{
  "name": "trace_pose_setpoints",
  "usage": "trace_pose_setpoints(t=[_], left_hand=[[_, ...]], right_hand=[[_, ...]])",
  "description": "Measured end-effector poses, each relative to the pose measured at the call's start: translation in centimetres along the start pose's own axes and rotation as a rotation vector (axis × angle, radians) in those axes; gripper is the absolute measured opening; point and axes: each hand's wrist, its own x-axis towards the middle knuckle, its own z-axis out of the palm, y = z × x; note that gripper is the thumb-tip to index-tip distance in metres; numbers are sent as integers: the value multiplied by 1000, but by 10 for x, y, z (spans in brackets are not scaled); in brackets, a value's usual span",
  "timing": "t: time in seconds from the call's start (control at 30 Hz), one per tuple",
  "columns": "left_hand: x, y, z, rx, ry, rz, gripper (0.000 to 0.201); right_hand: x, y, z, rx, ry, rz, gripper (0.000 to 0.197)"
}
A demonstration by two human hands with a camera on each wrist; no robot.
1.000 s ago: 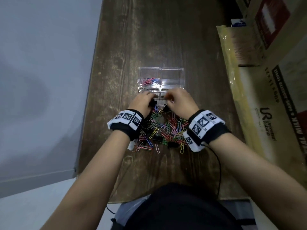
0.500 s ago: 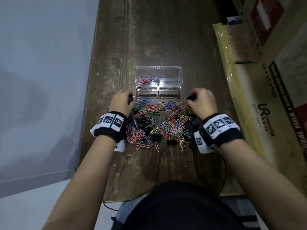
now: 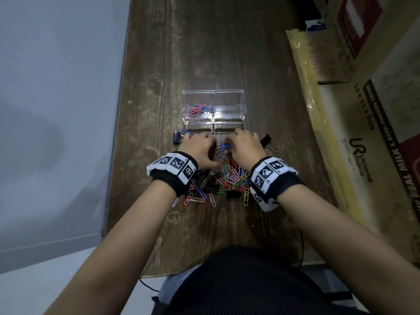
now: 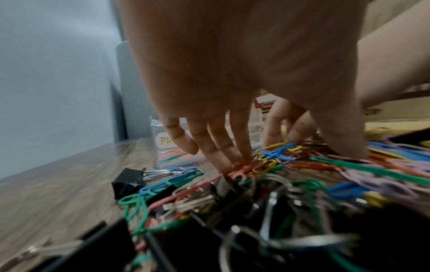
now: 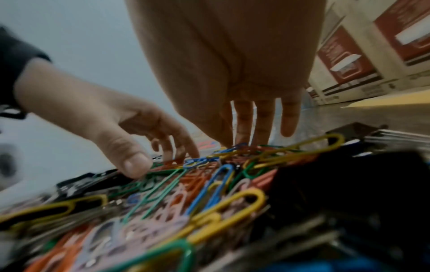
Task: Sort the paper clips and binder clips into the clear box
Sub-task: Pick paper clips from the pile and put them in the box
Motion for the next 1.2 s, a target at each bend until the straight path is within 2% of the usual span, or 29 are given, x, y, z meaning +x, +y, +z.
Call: trace_pose_setpoints(t=[0.07, 0.17, 0.2, 0.3, 0.37, 0.43, 0.53, 0.7, 0.87, 1.0, 1.13, 1.2], left_hand=[[-8, 0, 4, -21, -16, 32, 81], [-21, -8, 9, -56, 1, 9, 76], [-23, -10, 10, -55, 16, -8, 74], [-24, -9, 12, -36, 57, -26, 77], [-18, -1, 12, -18, 66, -5, 82], [-11, 8, 12, 13, 79, 27, 78], [-4, 17, 12, 38, 72, 21, 59], [-4, 21, 16, -35, 102, -68, 33], [-8, 18, 16, -207, 185, -75, 23], [-14, 6, 5, -454, 342, -94, 19], [-15, 0, -21, -767, 395, -123, 20], [-8, -9, -36, -855, 438, -164, 21]], right_hand=[[-7, -2, 1, -17, -45, -75, 28], [-20, 5, -4, 36, -71, -89, 27], [-23, 8, -6, 23, -78, -78, 32], [-27, 11, -5, -76, -167, -64, 71], [-26, 6, 2, -154, -174, -91, 78], [-23, 1, 10, -192, -113, -114, 66], [-21, -1, 12, -126, -32, -104, 40], [-19, -1, 8, -21, -5, -118, 26], [-20, 4, -7, 269, 38, 18, 22], [-26, 14, -25, 483, 144, 99, 19], [-28, 19, -34, 658, 196, 144, 22], [-27, 23, -37, 714, 209, 168, 22]])
